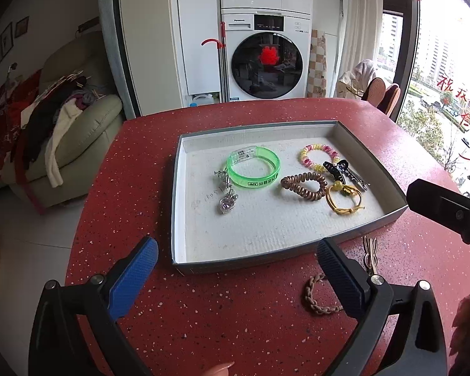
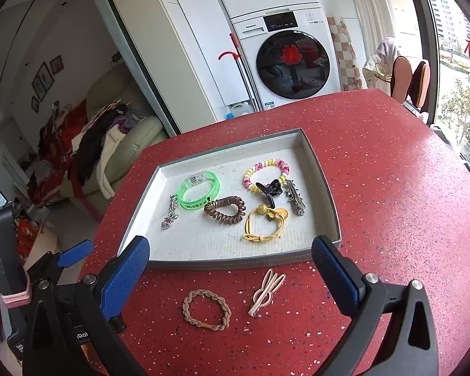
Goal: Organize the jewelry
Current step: 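Open both grippers and withdraw them toward the braided bracelet and white bow clip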
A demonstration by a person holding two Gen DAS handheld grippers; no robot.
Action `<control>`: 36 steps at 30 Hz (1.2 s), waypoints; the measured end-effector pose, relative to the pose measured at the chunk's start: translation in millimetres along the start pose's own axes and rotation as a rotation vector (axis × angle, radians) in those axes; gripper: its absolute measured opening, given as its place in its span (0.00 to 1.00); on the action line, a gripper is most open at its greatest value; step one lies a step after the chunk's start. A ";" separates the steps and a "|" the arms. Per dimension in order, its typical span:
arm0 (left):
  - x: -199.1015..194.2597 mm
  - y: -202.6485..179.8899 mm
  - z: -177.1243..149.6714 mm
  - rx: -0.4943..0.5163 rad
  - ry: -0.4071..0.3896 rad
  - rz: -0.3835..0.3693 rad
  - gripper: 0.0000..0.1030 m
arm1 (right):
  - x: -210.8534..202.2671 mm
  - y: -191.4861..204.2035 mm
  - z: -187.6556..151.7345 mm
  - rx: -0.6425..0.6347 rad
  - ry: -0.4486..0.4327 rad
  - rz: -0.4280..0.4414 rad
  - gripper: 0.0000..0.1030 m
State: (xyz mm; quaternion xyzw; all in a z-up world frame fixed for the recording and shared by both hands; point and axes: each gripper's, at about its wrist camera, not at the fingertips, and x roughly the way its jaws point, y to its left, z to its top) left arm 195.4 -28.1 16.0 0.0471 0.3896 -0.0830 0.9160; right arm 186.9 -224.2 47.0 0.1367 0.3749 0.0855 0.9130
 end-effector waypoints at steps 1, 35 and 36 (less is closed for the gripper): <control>-1.7 -1.7 -1.9 0.006 0.001 -0.001 1.00 | -2.5 0.2 -1.7 -0.003 -0.001 -0.002 1.00; -8.3 -11.0 -56.3 -0.024 0.122 -0.024 1.00 | -2.4 -50.3 -51.8 0.128 0.216 -0.091 1.00; -6.3 -11.8 -56.4 -0.024 0.127 -0.025 1.00 | -0.1 -52.4 -52.4 0.133 0.223 -0.095 1.00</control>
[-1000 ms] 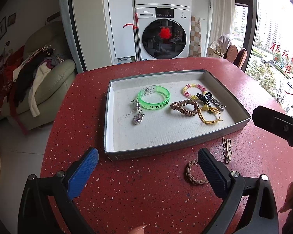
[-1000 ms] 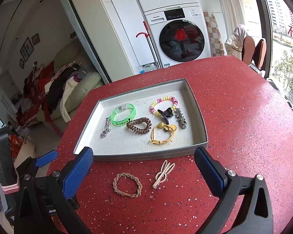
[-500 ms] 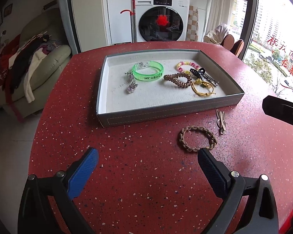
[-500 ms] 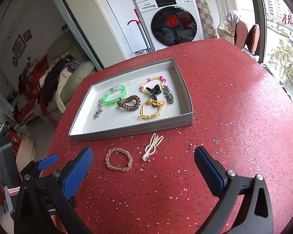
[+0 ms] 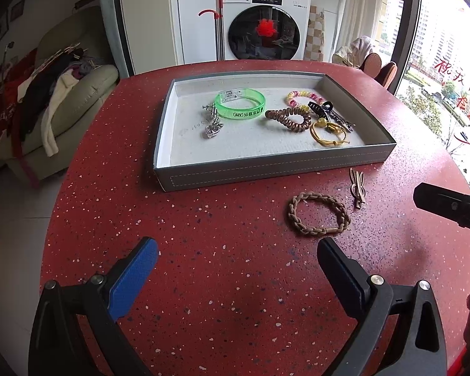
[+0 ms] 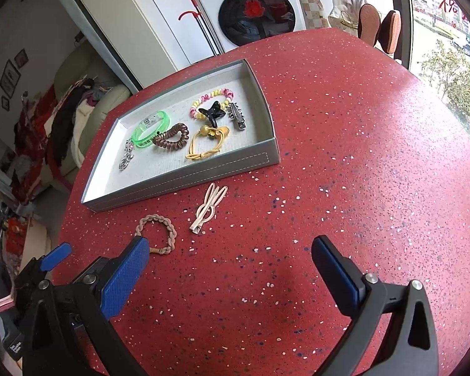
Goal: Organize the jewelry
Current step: 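Open both grippers and withdraw them toward the braided bracelet and white bow clip, then grasp the braided brown bracelet with the left gripper while the right gripper grasps the white bow clip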
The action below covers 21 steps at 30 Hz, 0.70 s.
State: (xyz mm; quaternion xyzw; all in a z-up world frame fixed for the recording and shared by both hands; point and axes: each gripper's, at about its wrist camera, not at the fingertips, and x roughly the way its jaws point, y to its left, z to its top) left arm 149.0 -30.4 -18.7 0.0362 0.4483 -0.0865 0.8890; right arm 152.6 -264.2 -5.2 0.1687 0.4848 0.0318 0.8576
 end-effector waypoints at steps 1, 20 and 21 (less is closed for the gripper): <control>2.3 -1.1 0.2 0.000 0.005 -0.001 1.00 | 2.4 -0.9 0.3 0.002 0.007 -0.005 1.00; 28.8 13.3 11.6 -0.136 0.037 0.035 1.00 | 41.4 37.6 4.0 -0.162 0.034 -0.105 0.69; 29.5 15.2 11.9 -0.142 0.039 0.038 1.00 | 42.4 39.8 3.8 -0.172 0.033 -0.110 0.67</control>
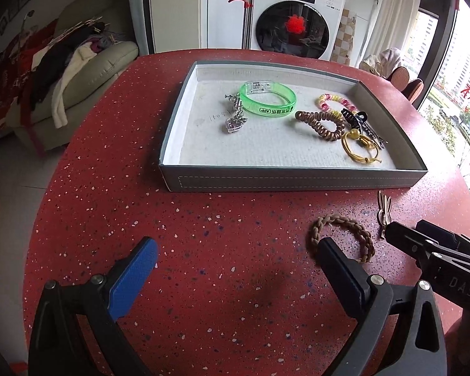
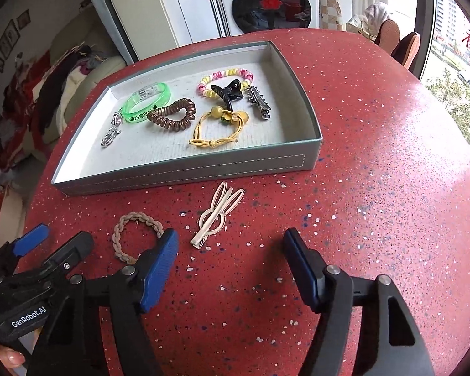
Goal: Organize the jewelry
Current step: 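Grasp the braided brown bracelet with the left gripper while the right gripper grasps the white bow clip, then carry the bracelet into the tray with the left gripper while the right gripper lowers the bow clip there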
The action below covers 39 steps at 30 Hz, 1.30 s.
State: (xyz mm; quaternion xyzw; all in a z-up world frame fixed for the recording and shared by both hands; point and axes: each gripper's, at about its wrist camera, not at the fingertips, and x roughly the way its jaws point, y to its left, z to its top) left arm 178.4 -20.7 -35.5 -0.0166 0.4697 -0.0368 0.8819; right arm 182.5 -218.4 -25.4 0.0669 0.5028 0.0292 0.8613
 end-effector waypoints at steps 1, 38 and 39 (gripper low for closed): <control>0.5 1.5 0.3 -0.004 0.001 0.001 1.00 | 0.6 2.7 0.6 -0.011 -0.001 -0.003 0.64; 5.1 -55.3 -1.1 0.218 0.004 -0.147 0.23 | -5.2 0.6 -6.4 -0.119 -0.041 0.005 0.09; 3.3 -53.3 -0.7 0.212 0.000 -0.153 0.23 | -7.4 -0.8 -6.1 -0.113 -0.043 0.012 0.09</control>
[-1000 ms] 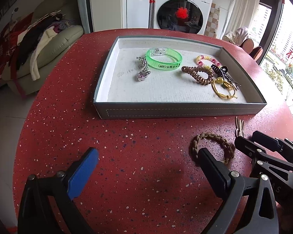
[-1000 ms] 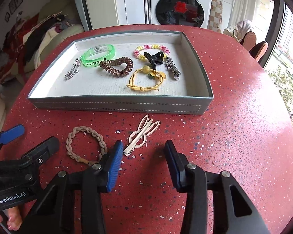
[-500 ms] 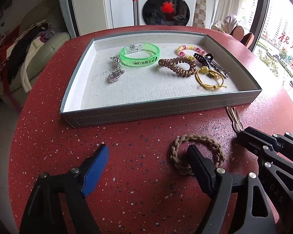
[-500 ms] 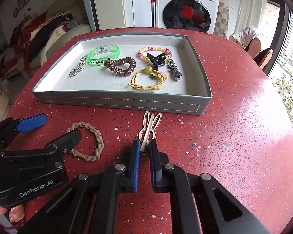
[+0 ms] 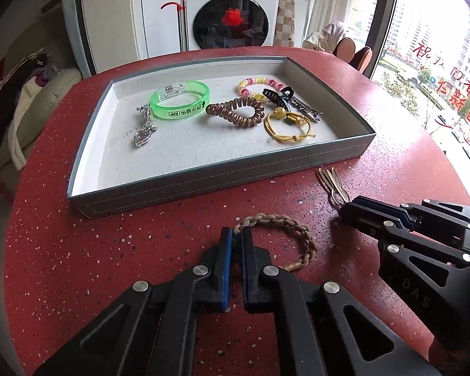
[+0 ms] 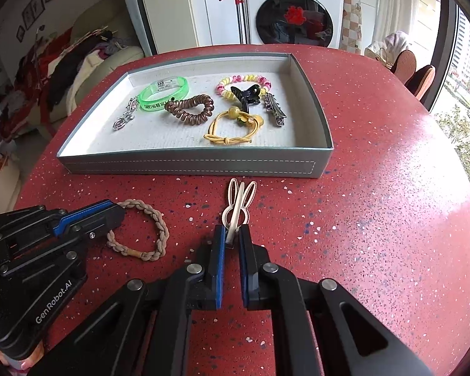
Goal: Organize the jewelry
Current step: 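Carry the bracelet into the tray with the left gripper while the right gripper lowers the bow clip there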
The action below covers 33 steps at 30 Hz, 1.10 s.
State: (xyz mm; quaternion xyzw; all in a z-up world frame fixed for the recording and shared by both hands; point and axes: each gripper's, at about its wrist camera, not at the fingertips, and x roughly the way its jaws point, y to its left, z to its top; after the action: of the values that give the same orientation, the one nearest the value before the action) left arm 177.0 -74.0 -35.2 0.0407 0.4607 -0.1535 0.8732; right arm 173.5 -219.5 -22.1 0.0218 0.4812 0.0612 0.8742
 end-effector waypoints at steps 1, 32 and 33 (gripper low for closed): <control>-2.5 1.9 0.3 -0.006 -0.005 -0.007 0.23 | -2.6 -1.3 0.0 0.006 -0.004 0.005 0.09; -67.3 35.5 25.7 -0.058 -0.156 -0.043 0.23 | -57.2 5.6 28.9 0.027 -0.106 0.114 0.09; -67.7 36.3 26.7 -0.058 -0.160 -0.041 0.23 | -57.2 6.0 31.1 0.026 -0.108 0.114 0.09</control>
State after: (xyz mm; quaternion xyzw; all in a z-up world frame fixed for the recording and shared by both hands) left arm 173.5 -29.6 32.8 -0.0062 0.3946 -0.1608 0.9046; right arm 168.9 -220.3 43.1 0.0640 0.4322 0.1035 0.8935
